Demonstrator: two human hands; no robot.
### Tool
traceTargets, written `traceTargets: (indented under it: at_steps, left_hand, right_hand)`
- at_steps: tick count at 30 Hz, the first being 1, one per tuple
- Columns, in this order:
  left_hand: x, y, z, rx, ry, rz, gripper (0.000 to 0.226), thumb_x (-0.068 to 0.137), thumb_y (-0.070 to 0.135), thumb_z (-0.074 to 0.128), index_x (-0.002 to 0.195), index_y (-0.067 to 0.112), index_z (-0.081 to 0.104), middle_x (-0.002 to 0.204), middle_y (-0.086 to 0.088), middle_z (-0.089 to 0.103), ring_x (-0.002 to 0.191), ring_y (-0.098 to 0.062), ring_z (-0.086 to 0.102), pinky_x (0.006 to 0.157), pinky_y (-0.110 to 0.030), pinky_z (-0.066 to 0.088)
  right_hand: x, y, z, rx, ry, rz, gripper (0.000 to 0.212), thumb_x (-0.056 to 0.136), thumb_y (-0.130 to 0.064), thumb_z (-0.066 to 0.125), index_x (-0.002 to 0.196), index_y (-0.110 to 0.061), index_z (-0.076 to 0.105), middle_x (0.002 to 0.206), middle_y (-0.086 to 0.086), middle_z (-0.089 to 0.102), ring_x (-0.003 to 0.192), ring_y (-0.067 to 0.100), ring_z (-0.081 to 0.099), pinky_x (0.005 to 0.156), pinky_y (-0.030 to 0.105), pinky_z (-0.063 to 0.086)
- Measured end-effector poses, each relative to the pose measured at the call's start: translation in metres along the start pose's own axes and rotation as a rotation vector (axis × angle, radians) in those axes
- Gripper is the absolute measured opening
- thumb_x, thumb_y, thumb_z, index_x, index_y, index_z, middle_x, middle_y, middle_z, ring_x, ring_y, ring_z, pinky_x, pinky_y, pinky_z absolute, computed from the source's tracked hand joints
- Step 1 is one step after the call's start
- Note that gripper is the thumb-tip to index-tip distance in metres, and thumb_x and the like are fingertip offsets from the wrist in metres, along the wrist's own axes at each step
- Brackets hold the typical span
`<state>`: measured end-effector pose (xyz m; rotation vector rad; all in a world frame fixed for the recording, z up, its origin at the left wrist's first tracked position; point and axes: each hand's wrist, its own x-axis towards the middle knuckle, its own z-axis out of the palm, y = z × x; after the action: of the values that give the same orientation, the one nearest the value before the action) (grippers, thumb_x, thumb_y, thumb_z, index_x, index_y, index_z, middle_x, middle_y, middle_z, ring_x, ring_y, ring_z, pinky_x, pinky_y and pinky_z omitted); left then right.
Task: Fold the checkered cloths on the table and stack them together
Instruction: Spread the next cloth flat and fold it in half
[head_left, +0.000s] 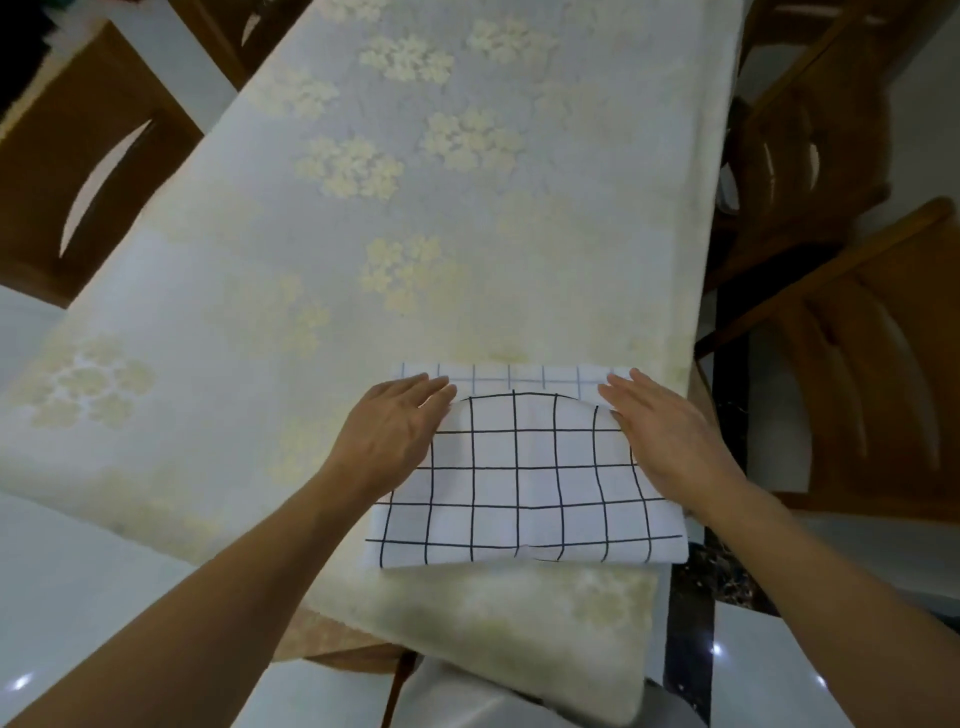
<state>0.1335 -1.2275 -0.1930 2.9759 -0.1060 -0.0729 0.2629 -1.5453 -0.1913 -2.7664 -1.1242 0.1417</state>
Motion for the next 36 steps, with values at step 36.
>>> traceTargets:
  at_steps: [36]
  left_hand:
    - [-0.028, 0.095, 0.065, 0.063, -0.162, -0.193, 0.067, 0.104, 0.053, 0.01, 0.159, 0.015, 0.007, 0.167, -0.006, 0.001, 0.153, -0.022, 0.001, 0.122, -0.052, 0.016]
  right_hand:
    - [-0.017, -0.097, 0.063, 0.065, -0.167, 0.05, 0.061, 0.105, -0.042, 0.018, 0.157, -0.01, 0.017, 0.165, 0.009, 0.014, 0.153, 0.024, 0.007, 0.122, 0.048, 0.02]
